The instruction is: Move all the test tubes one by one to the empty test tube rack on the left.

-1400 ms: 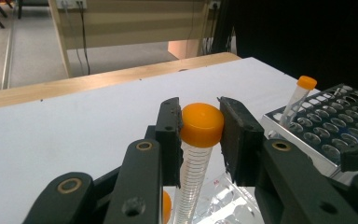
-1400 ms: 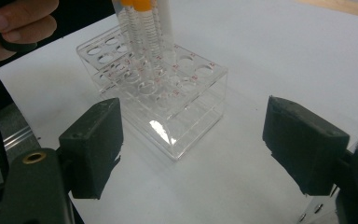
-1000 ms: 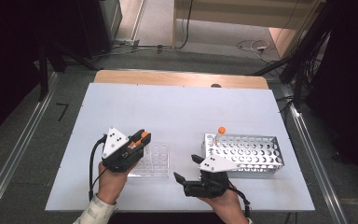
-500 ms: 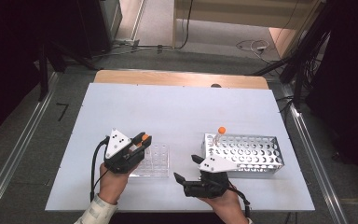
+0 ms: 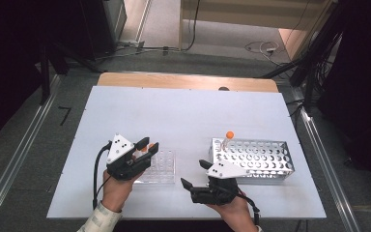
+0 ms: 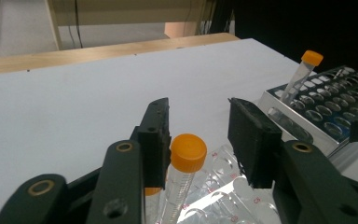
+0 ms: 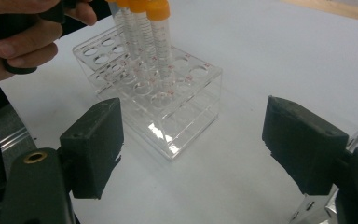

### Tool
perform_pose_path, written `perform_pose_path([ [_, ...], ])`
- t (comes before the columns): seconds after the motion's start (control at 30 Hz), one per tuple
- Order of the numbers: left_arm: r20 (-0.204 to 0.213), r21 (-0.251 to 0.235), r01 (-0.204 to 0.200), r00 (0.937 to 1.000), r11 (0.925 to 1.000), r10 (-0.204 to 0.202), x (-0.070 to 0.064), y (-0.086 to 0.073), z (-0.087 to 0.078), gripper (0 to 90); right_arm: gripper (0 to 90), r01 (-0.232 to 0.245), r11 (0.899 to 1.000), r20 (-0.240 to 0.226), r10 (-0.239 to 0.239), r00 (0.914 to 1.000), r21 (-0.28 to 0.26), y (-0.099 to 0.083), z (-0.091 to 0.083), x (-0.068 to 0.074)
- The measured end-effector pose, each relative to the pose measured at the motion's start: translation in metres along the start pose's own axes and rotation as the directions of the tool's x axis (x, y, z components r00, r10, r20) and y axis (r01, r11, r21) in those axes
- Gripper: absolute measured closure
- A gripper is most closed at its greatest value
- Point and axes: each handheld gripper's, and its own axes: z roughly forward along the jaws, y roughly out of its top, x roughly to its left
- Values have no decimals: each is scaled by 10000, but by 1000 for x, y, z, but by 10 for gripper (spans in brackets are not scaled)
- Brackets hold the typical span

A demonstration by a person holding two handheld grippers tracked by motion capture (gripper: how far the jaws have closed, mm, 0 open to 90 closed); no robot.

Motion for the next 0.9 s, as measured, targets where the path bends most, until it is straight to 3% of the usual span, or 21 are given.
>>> perform_pose_path([
  [0.23,-96,-457,85,9999,9989,-90,-5,3,-7,371,198,-251,9990,602,274,9978,-377,2,-9,-16],
  [0.37,-166,-555,139,9998,9984,-148,-7,4,-8,301,201,-532,9964,1152,606,9915,-666,2,-15,-30],
  [0.57,-262,-642,120,9996,9979,-137,-9,5,-9,253,206,-1066,9883,1988,1267,9718,-1090,-2,-21,-56],
  [0.77,-206,-565,64,9998,9984,-75,-11,5,-8,243,223,-1492,9816,2714,1767,9461,-1191,-8,-18,-79],
  [0.9,-200,-526,24,9998,9986,-35,-12,5,-8,243,292,-1631,9795,3041,1922,9330,-1186,-9,-13,-89],
])
